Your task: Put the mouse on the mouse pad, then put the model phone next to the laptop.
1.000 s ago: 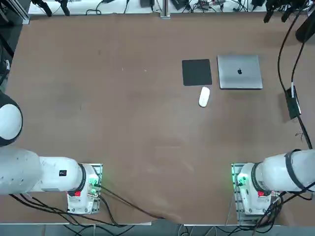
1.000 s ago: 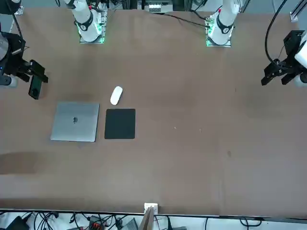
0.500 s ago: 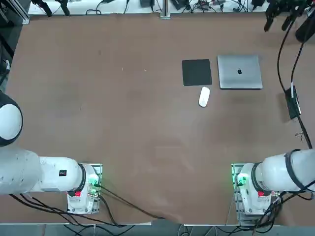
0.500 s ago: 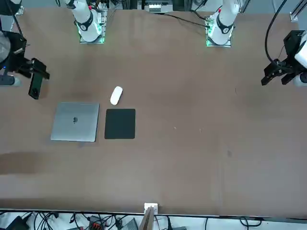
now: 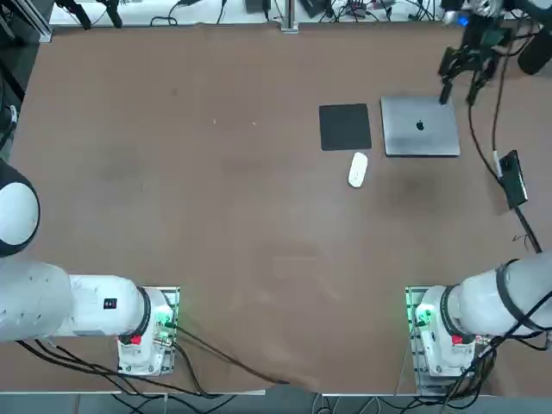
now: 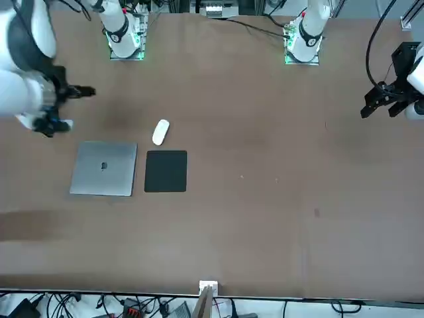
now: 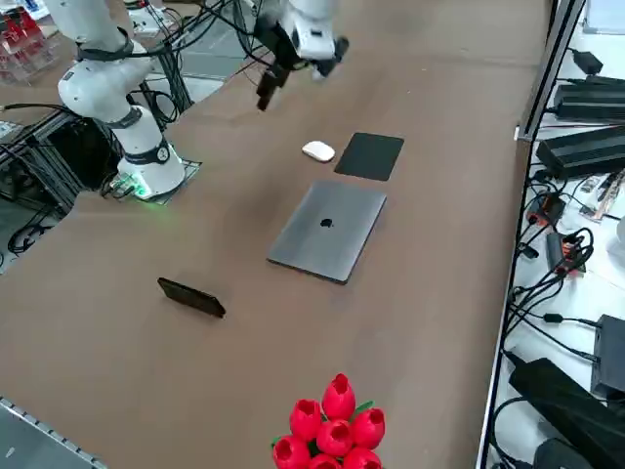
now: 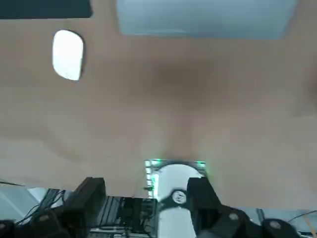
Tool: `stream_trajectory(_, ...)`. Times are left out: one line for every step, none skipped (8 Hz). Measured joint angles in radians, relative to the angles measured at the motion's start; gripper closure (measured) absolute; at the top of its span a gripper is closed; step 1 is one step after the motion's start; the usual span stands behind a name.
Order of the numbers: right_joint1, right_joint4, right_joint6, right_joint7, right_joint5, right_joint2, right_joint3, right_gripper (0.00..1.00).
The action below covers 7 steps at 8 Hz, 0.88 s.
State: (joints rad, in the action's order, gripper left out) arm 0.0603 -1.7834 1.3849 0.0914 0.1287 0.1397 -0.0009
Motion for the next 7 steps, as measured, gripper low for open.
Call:
stream_trajectory(0.03, -0.069, 0.11, 0.083, 0.039, -0.001, 0.002, 0.0)
stream_trajectory(0.083, -0.138, 0.233, 0.18, 0.054, -0.002, 0.004, 0.0)
stream_trajectory(0.147, -0.216, 0.398, 0.282, 0.059, 0.002, 0.006, 0.0)
stream_trajectory(0.211, -0.301, 0.577, 0.362, 0.06, 0.013, 0.008, 0.0)
stream_trajectory(0.262, -0.385, 0.739, 0.423, 0.06, 0.028, 0.01, 0.0)
stream_trajectory(0.29, -0.448, 0.858, 0.469, 0.06, 0.044, 0.011, 0.0)
stream_trajectory(0.308, -0.483, 0.961, 0.514, 0.06, 0.069, 0.011, 0.0)
